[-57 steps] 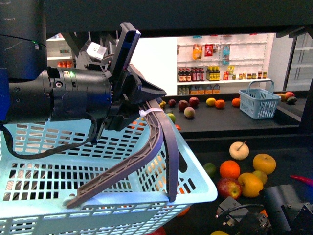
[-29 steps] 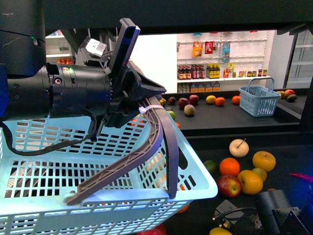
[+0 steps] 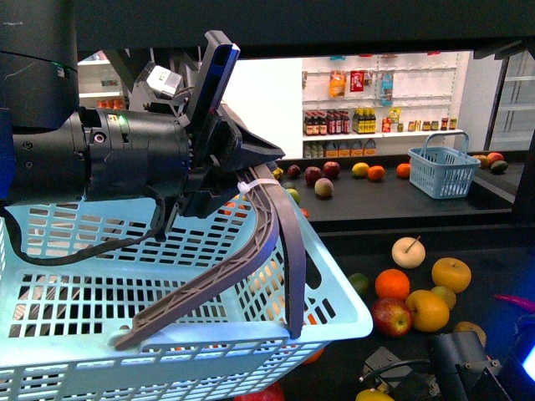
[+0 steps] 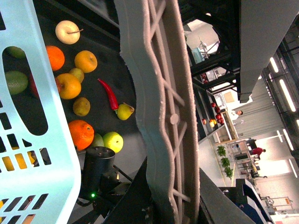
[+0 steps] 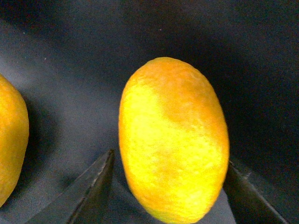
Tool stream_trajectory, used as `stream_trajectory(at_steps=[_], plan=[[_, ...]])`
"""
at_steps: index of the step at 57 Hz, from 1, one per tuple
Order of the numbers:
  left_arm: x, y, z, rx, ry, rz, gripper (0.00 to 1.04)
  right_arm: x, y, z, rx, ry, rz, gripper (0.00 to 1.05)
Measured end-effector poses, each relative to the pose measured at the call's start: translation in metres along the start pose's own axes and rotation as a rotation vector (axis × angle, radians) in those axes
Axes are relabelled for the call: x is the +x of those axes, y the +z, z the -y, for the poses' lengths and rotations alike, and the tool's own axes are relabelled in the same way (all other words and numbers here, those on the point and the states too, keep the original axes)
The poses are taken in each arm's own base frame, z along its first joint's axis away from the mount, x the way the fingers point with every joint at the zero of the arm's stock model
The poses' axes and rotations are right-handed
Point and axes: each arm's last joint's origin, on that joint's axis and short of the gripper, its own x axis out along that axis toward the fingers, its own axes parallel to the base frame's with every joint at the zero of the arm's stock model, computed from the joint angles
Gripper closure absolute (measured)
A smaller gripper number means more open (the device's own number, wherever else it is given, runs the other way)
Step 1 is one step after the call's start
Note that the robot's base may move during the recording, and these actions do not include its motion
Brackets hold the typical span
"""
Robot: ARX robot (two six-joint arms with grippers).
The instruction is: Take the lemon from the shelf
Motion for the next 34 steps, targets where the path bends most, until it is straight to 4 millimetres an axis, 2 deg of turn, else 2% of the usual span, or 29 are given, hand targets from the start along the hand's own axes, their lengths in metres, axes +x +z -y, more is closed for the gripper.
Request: stream_trajectory(at_steps=[6,15,25,34], plan=[[0.0,0.0,0.0,0.0,0.0,0.0,0.94,-0.001,0.0,0.002,0.014,-0.016,0.012,0.56],[0.0,0.0,0.0,0.0,0.0,0.0,0.94,-0.012,0.002,0.007,0.052,-0.045,0.048,0.61],[0.0,0.0,0.0,0.0,0.0,0.0,0.94,-0.043,0.02,0.022,0.058,-0.114,0.144,0.61],[0.0,0.0,0.0,0.0,0.0,0.0,0.94,-0.087,0.045,0.034,0.047,-0.161,0.264,0.62]])
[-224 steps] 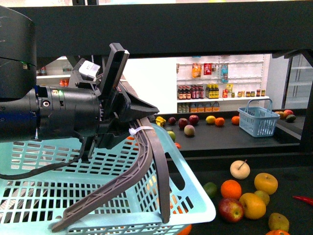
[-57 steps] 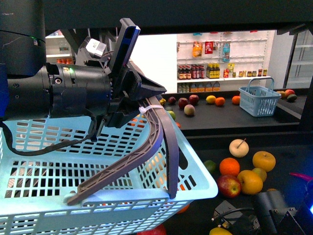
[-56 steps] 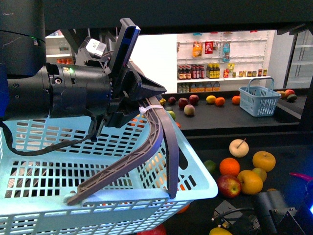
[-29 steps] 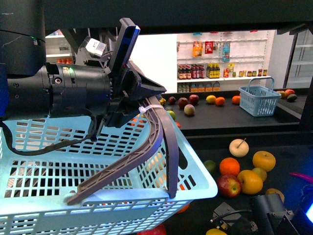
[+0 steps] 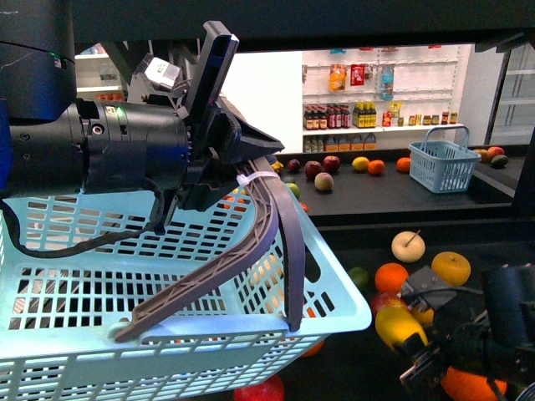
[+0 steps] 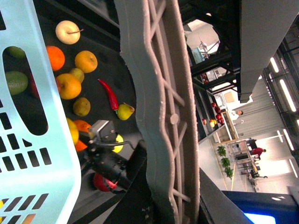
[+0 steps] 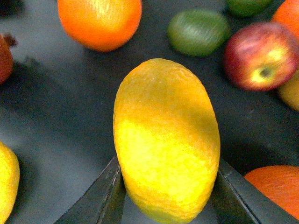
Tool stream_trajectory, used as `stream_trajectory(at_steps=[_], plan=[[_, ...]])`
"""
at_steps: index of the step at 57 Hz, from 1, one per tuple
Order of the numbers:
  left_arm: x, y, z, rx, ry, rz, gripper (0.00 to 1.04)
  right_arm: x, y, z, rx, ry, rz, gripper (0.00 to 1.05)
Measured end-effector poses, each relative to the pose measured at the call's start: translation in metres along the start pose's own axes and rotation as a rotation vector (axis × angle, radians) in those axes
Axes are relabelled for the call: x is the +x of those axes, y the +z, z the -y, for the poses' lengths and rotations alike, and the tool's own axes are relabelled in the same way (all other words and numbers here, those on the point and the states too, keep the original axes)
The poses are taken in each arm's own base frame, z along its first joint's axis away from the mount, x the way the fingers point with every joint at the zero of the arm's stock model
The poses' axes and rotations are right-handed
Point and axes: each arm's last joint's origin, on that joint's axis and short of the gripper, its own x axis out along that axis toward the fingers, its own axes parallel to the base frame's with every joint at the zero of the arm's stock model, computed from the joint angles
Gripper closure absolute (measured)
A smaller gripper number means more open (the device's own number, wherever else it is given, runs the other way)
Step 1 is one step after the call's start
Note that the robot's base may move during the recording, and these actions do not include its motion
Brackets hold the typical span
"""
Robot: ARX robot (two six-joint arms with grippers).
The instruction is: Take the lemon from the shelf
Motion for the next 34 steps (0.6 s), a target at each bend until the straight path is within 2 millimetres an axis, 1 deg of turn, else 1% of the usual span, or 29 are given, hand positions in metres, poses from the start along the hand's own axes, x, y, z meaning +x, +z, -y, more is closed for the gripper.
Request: stream_trajectory(at_steps=[1,2,3,7,9,12,17,20,23,27,29,34], plan=[[0.0,0.0,0.0,0.0,0.0,0.0,0.94,-0.003,0.003,0.001,-0.001,-0.002,0.009,0.62],[0.0,0.0,0.0,0.0,0.0,0.0,0.94,-0.01,0.011,0.003,0.003,-0.005,0.034,0.62],[0.0,0.0,0.0,0.0,0.0,0.0,0.94,-0.011,0.012,0.003,0.002,-0.005,0.038,0.62],[0.0,0.0,0.0,0.0,0.0,-0.001,0.94,-0.029,0.034,0.007,0.016,0.008,0.094,0.62],[0.0,0.0,0.0,0.0,0.0,-0.001,0.94,-0.042,0.049,0.01,0.021,0.017,0.136,0.62],[0.0,0.0,0.0,0.0,0.0,-0.001,0.94,-0.056,0.065,0.011,0.028,0.027,0.179,0.62],[0.0,0.0,0.0,0.0,0.0,0.0,0.94,-0.093,0.109,0.012,0.031,0.034,0.297,0.62],[0.0,0.0,0.0,0.0,0.0,0.0,0.94,-0.108,0.124,0.009,0.044,0.053,0.34,0.62],[0.0,0.0,0.0,0.0,0.0,0.0,0.94,-0.12,0.136,0.002,0.053,0.089,0.371,0.62],[0.0,0.0,0.0,0.0,0.0,0.0,0.94,-0.129,0.144,-0.01,0.07,0.147,0.386,0.62],[0.0,0.0,0.0,0.0,0.0,-0.001,0.94,-0.132,0.146,-0.02,0.072,0.179,0.382,0.62],[0.0,0.0,0.0,0.0,0.0,0.0,0.94,-0.13,0.144,-0.034,0.081,0.221,0.366,0.62]])
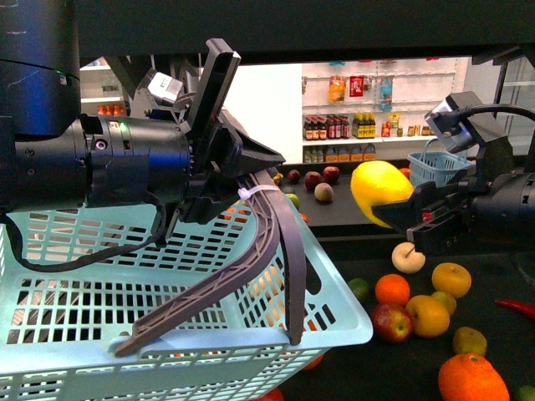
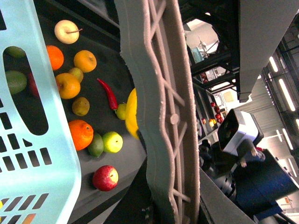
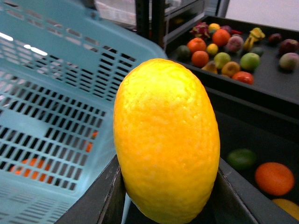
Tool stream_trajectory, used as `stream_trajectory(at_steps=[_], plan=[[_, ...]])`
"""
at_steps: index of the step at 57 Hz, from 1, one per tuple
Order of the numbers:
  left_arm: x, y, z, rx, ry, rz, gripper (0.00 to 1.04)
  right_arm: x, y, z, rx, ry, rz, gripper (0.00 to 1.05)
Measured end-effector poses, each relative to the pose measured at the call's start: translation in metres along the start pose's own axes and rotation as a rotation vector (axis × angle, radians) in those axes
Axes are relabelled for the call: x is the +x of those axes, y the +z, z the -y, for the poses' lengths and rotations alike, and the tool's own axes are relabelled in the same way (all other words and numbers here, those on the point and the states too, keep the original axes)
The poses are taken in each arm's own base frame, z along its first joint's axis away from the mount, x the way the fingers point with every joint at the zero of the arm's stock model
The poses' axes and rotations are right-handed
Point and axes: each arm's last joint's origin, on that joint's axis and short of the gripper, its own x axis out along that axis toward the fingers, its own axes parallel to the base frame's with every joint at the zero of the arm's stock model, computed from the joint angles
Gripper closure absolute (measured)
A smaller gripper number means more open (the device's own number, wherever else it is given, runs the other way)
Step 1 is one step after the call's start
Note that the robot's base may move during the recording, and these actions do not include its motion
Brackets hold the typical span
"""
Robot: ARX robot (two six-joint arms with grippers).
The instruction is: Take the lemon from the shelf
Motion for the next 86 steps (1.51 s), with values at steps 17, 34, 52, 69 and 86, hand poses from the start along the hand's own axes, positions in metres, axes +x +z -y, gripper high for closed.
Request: stream_trajectory(at_steps=[17,34,52,69,86], plan=[[0.0,0.0,0.0,0.0,0.0,0.0,0.94,0.017,-0.021,-0.035,0.02,0.081,-0.072,0.62],[0.0,0.0,0.0,0.0,0.0,0.0,0.94,0.025,-0.041,-0.05,0.032,0.096,-0.141,0.45],[0.0,0.0,0.0,-0.001,0.0,-0.001,0.94,0.023,-0.035,-0.037,0.104,0.04,-0.106,0.07],[0.0,0.0,0.0,-0.004,0.0,0.0,0.94,0.006,-0.043,0.058,0.158,-0.266,-0.082,0.07],[0.0,0.0,0.0,-0.003,0.0,0.0,0.94,0.0,-0.178,0.06,0.067,-0.138,-0.419,0.07]])
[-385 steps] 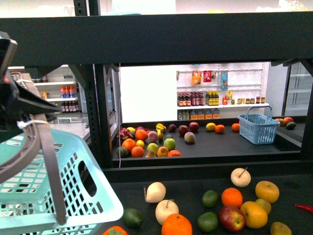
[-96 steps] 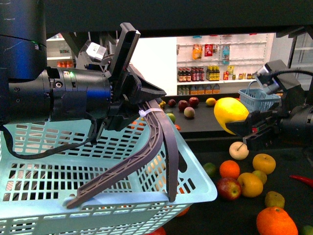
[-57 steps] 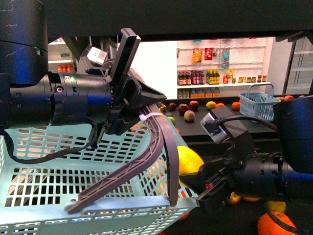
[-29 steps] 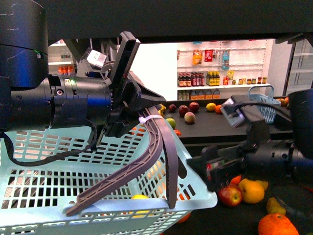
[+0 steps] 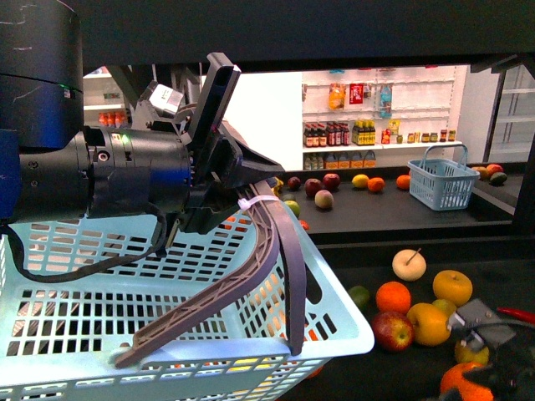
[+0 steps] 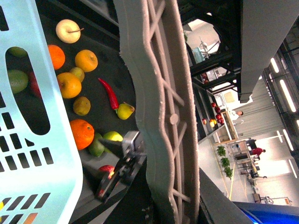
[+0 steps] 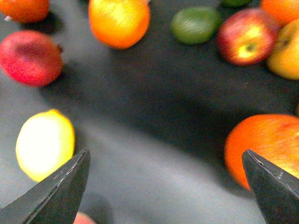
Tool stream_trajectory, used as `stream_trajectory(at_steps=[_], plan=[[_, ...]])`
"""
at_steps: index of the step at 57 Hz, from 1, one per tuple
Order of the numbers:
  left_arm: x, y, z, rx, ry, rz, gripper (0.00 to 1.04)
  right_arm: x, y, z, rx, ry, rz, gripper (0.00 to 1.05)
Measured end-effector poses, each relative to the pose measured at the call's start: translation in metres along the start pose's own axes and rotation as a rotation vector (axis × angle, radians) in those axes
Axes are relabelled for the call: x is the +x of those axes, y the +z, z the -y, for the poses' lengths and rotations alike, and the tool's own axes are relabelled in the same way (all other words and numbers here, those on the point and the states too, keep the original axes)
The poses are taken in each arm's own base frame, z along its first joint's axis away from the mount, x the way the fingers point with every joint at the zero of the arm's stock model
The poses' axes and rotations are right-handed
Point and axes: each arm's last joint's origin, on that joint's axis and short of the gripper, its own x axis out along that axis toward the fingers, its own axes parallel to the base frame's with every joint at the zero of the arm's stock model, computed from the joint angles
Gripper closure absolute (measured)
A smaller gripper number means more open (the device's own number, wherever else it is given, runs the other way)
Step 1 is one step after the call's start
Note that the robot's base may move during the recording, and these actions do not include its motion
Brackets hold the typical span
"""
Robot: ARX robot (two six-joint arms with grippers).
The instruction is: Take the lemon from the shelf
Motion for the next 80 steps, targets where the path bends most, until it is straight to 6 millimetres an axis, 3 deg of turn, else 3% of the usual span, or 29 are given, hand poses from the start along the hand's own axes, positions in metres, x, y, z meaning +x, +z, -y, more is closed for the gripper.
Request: stream_trajectory(at_steps=[5,26,41,59,80], plan=[[0.0,0.0,0.0,0.0,0.0,0.0,0.94,0.006,-0.015,-0.011,-0.04,0.065,-0.012,0.07],[0.0,0.0,0.0,0.0,0.0,0.0,0.94,0.034,-0.044,-0.069,-0.245,0.297,-0.073,0.07],[0.0,0.0,0.0,0.0,0.0,0.0,0.94,0.06,-0.046,-0.074,-0.287,0.285,-0.085,0.07],[0.0,0.0,0.0,0.0,0.0,0.0,0.94,0.091,-0.046,-0.094,-0.309,0.32,-0.09,0.07],[0.0,0.0,0.0,0.0,0.0,-0.001,0.94,0.117,-0.05,-0.095,-0.336,0.281,-0.106,0.07]])
